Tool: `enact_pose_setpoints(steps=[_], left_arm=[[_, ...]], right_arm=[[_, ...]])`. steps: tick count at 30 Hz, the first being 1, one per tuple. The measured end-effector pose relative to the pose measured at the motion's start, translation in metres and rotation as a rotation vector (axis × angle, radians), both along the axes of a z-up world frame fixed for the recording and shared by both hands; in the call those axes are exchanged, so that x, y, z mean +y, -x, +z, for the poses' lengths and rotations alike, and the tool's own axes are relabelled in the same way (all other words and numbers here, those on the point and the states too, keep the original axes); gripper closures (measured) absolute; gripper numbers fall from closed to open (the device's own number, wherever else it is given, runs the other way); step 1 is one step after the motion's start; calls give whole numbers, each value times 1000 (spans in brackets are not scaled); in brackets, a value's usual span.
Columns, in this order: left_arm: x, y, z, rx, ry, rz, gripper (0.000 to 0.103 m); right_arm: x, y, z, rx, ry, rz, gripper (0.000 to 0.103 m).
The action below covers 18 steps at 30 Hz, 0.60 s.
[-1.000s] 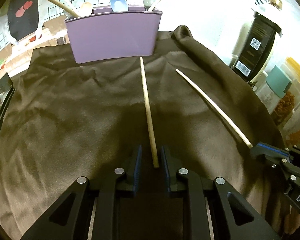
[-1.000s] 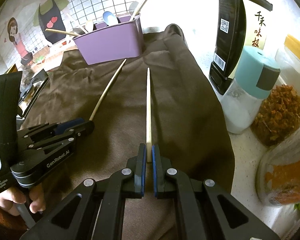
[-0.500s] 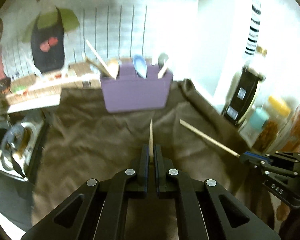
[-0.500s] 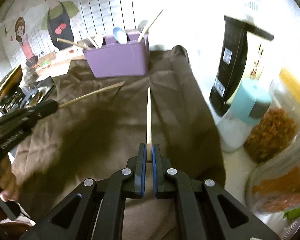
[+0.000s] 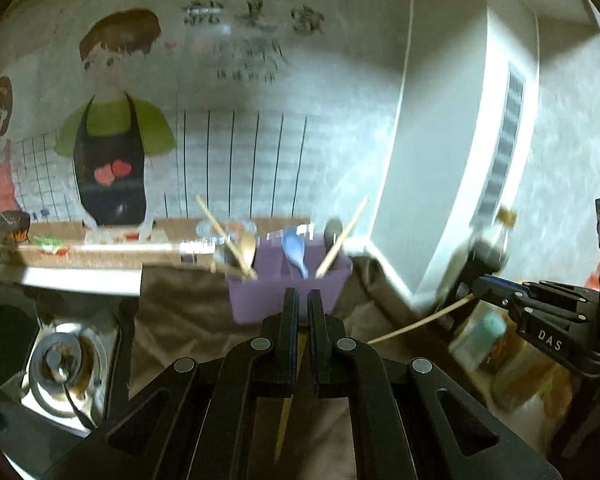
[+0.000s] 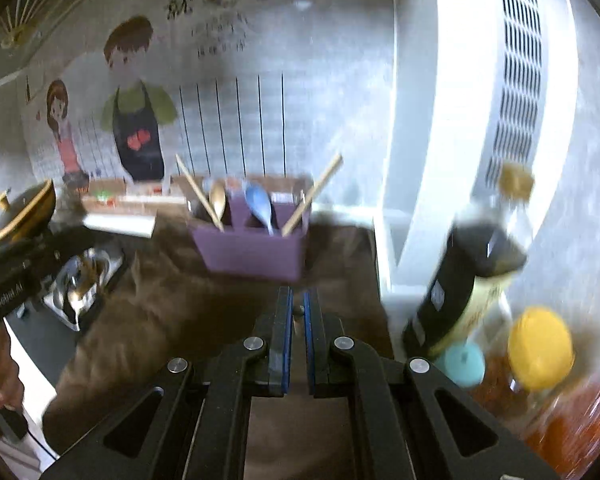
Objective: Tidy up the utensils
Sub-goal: 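Lift the chopsticks with the right tool and carry them over the caddy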
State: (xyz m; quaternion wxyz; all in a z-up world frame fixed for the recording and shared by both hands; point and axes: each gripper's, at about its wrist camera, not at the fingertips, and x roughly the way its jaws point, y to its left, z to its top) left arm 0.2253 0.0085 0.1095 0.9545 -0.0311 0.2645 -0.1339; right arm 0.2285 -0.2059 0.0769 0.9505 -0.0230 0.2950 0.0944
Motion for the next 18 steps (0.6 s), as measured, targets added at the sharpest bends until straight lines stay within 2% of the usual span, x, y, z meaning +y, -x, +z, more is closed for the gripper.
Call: enact_pose_setpoints(steps=[3, 6, 10, 14, 18], left_arm=[[10, -11, 38, -71, 37, -10, 99], [21, -25, 83, -149, 78, -18, 99], [30, -47, 132, -253, 119, -15, 99], [35, -78, 150, -298, 141, -6, 99], [37, -117, 140, -286, 152, 1, 99]], right_arm=[[7, -10, 39, -54, -26, 22, 99], [19, -20, 86, -127, -5, 55, 99], [31, -39, 133, -154, 27, 102, 98], [40, -71, 161, -121, 44, 127, 98], [43, -105, 157, -41, 25, 134, 99]])
